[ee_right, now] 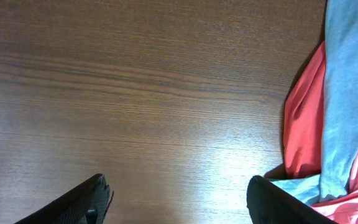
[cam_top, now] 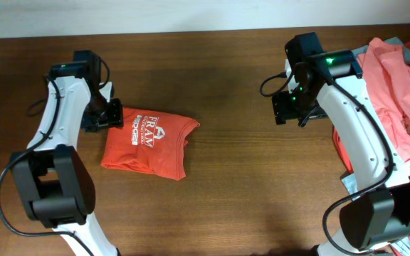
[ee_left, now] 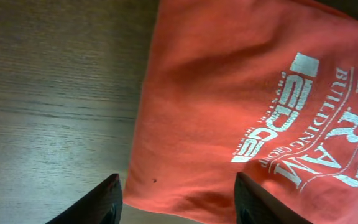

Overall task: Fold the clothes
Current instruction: 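Pat and straighten the folded shirt bundle with the left gripper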

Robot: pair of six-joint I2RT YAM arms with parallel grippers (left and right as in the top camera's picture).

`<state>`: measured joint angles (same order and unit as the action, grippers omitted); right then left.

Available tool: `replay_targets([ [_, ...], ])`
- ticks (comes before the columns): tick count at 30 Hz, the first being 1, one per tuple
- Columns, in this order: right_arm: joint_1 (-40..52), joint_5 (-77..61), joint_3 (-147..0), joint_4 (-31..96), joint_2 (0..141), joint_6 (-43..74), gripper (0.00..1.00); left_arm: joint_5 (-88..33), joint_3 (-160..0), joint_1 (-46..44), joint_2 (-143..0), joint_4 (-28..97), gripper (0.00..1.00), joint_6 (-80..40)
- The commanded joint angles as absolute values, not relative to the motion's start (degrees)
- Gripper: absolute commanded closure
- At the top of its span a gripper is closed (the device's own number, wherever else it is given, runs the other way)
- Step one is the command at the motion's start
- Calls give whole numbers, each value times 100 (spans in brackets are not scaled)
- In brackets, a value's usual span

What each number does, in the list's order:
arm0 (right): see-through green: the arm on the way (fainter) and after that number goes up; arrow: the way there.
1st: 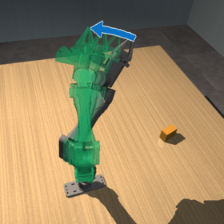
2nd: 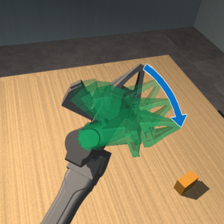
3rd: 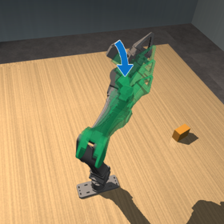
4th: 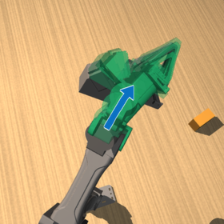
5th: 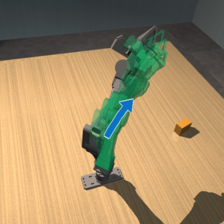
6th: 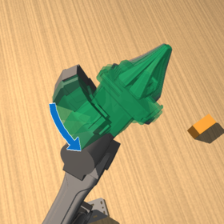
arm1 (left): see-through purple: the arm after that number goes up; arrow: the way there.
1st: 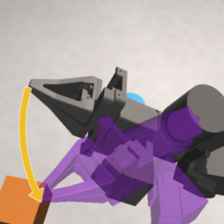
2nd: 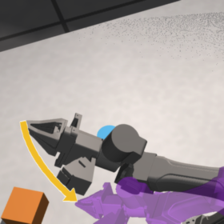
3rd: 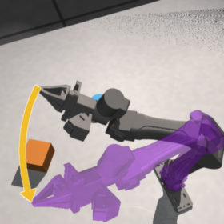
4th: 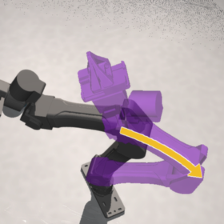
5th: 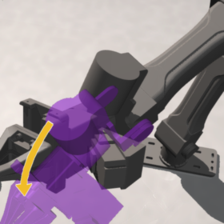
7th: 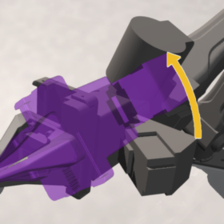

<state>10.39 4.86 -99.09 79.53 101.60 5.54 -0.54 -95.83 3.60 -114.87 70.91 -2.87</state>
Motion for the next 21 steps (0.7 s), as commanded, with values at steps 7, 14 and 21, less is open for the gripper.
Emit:
replay_targets([
  [7, 1000, 473, -9878, 7994, 10162, 491, 24, -16, -9581, 344, -12324, 7109, 42, 30],
  [14, 1000, 473, -9878, 7999, 10162, 491, 24, 336, -9581, 344, -12558, 6910, 100, 307],
  [21, 1000, 475, -9878, 7999, 10162, 491, 24, 1079, -9581, 344, -12558, 7008, 100, -89],
])
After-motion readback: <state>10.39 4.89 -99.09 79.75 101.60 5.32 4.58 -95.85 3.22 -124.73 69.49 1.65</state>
